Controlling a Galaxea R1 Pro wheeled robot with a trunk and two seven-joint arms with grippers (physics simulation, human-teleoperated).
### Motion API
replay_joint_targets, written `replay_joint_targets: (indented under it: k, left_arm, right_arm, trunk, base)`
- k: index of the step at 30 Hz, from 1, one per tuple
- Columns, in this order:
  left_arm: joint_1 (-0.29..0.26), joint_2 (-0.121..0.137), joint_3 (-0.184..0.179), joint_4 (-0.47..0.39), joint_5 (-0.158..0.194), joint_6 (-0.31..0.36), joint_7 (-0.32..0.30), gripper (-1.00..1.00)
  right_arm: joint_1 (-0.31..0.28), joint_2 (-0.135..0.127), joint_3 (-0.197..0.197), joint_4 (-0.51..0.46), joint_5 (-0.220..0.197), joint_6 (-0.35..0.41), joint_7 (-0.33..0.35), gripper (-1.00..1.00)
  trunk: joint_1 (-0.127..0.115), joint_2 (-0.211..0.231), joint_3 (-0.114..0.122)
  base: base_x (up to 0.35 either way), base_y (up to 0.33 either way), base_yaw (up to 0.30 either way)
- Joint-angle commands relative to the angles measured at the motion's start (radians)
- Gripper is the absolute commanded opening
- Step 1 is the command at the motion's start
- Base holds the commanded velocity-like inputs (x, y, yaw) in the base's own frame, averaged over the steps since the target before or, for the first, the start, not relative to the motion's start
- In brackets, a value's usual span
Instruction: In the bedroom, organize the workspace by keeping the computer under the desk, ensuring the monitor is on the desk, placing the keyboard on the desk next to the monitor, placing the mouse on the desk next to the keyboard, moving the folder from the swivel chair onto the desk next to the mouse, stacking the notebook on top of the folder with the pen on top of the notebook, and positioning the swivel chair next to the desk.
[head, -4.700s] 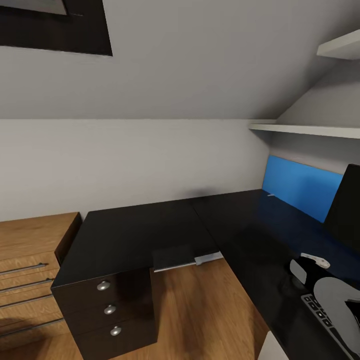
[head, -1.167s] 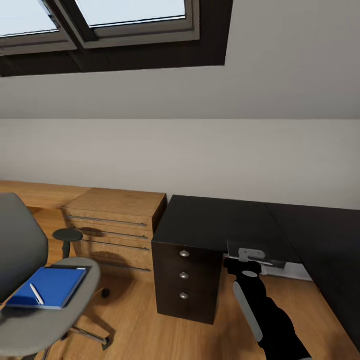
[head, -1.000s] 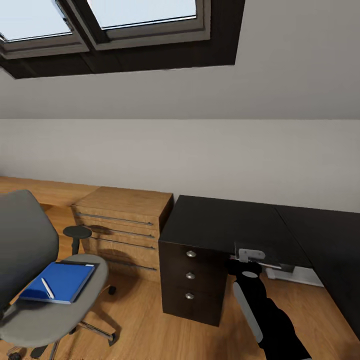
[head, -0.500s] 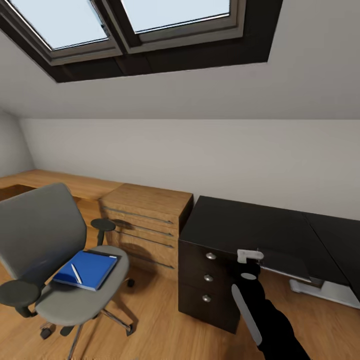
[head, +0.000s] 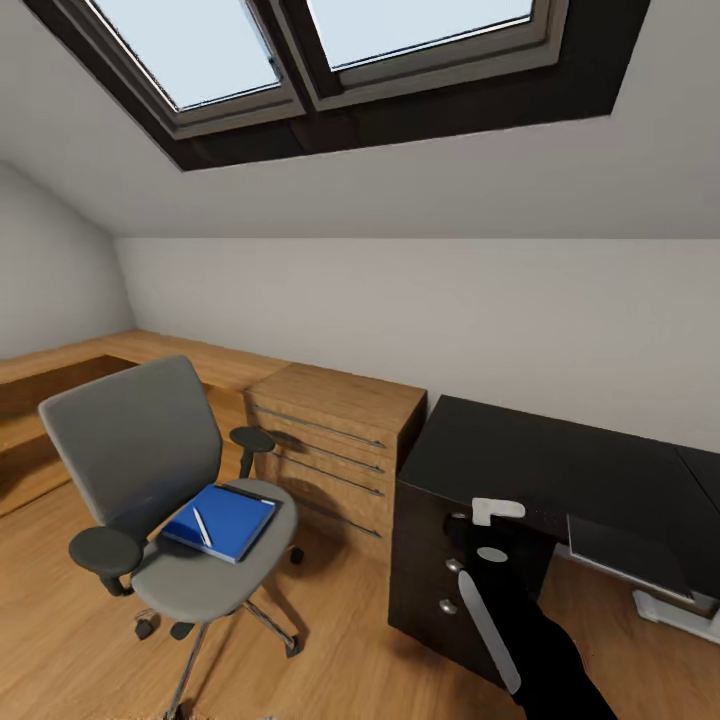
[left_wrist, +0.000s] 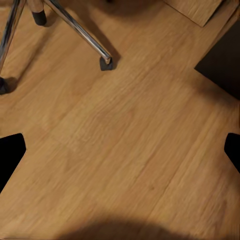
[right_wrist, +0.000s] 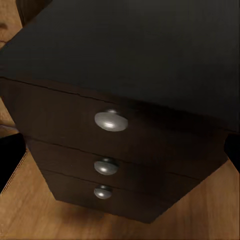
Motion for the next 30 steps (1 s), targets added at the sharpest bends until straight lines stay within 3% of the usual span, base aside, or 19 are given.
replay_joint_targets:
  k: [1,11,19,30]
  left_arm:
    - [-0.001,0.001,-0.005,-0.001,0.010,-0.005,0.007,1.00]
    - [-0.001,0.001,-0.002,0.031,0.012,-0.004,0.008,1.00]
    - [-0.001,-0.002,0.034,0.041,0.011,-0.004,0.007,1.00]
    - [-0.001,-0.003,0.038,0.043,0.012,-0.004,0.007,1.00]
  right_arm:
    - [-0.001,0.000,0.002,-0.001,-0.010,0.002,-0.009,1.00]
    - [0.001,-0.002,0.002,0.002,-0.009,0.002,-0.009,1.00]
    - [0.001,-0.005,0.001,0.001,-0.007,0.002,-0.009,1.00]
    - [0.001,-0.003,0.002,0.006,-0.006,0.002,-0.008,1.00]
  trunk:
    - [0.000,-0.001,-0.001]
    - [0.000,-0.001,-0.001]
    - [0.000,-0.001,-0.001]
    - [0.000,-0.001,-0.001]
  base:
    - [0.000,0.000,0.277]
    - [0.000,0.000,0.277]
    - [0.000,0.000,0.277]
    - [0.000,0.000,0.277]
